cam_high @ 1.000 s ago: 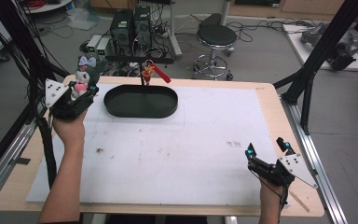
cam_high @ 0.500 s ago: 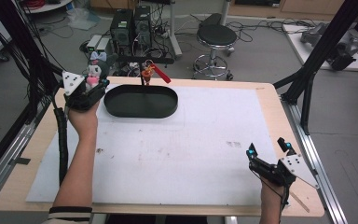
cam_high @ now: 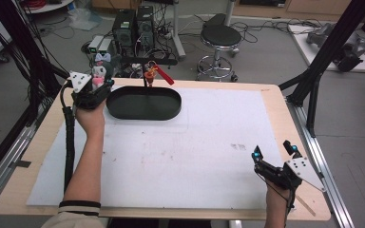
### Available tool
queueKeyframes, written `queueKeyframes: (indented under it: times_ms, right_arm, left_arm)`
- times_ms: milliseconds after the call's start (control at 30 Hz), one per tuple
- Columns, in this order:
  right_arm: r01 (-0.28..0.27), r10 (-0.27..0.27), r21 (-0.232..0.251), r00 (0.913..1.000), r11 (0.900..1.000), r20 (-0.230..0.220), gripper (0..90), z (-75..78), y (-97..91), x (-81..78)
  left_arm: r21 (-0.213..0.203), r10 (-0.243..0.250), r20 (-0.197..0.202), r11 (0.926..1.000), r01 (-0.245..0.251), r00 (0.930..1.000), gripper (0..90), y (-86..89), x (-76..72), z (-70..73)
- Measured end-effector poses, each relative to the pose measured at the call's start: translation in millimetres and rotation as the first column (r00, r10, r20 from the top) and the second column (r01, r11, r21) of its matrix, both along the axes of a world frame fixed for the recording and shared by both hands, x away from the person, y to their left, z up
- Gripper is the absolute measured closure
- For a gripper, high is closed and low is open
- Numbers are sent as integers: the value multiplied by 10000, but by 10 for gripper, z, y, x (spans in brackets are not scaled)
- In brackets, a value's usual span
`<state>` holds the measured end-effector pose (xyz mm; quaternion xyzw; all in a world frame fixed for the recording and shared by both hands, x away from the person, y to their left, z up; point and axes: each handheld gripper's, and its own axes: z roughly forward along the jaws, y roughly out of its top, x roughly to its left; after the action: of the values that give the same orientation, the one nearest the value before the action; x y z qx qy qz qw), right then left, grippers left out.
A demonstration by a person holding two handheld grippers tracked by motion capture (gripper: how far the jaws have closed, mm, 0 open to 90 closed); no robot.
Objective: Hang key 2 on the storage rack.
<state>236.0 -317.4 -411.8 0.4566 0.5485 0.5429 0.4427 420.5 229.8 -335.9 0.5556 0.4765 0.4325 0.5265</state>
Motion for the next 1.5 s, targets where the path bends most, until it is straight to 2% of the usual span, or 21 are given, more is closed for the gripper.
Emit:
queueKeyframes:
  times_ms: [100,200,333,500,600,667,800,867,1000,1133,1300,1400,1500]
  right_arm:
    - [3,-3,-104,10000,9999,-4,25,-9,-2,9]
    - [8,-9,-107,10000,9999,-56,25,-18,2,17]
    - [1,-2,-117,9999,9999,-104,25,-29,2,24]
    - [33,-35,-169,9999,9999,-135,25,-38,-7,29]
    - [49,-52,-140,9999,9999,-158,25,-44,-10,31]
    - [56,-58,-158,9999,9999,-161,25,-48,-10,35]
    - [16,-20,-209,9998,9998,-203,25,-54,3,43]
    - [10,-16,-250,9997,9997,-225,25,-56,10,45]
    - [16,-25,-309,9996,9995,-284,24,-63,21,51]
    - [28,-39,-322,9994,9995,-340,25,-73,27,61]
    - [4,-21,-440,9993,9990,-371,25,-83,29,71]
    - [2,-19,-371,9990,9993,-451,25,-87,39,74]
    - [4,-25,-446,9989,9990,-468,25,-92,42,78]
  left_arm:
    - [-140,29,4,9999,-29,10000,523,6,33,-10]
    - [0,75,-76,10000,-75,9999,523,-8,81,5]
    - [30,120,110,9999,-120,9999,523,-33,118,50]
    - [175,273,-204,9995,-269,9994,523,-17,170,15]
    - [237,354,-139,9991,-351,9993,523,-4,171,17]
    - [153,397,-62,9991,-396,9992,523,12,177,20]
    - [-49,359,-152,9993,-360,9992,523,53,214,-1]
    - [65,333,-282,9994,-332,9990,522,49,242,1]
    - [-32,361,-243,9993,-362,9991,522,61,281,10]
    - [84,376,-219,9993,-375,9991,522,70,315,23]
    - [50,478,-274,9988,-477,9985,522,99,353,21]
    - [-111,442,-225,9989,-445,9988,521,124,368,16]
    - [-40,503,-295,9987,-504,9983,521,143,392,-10]
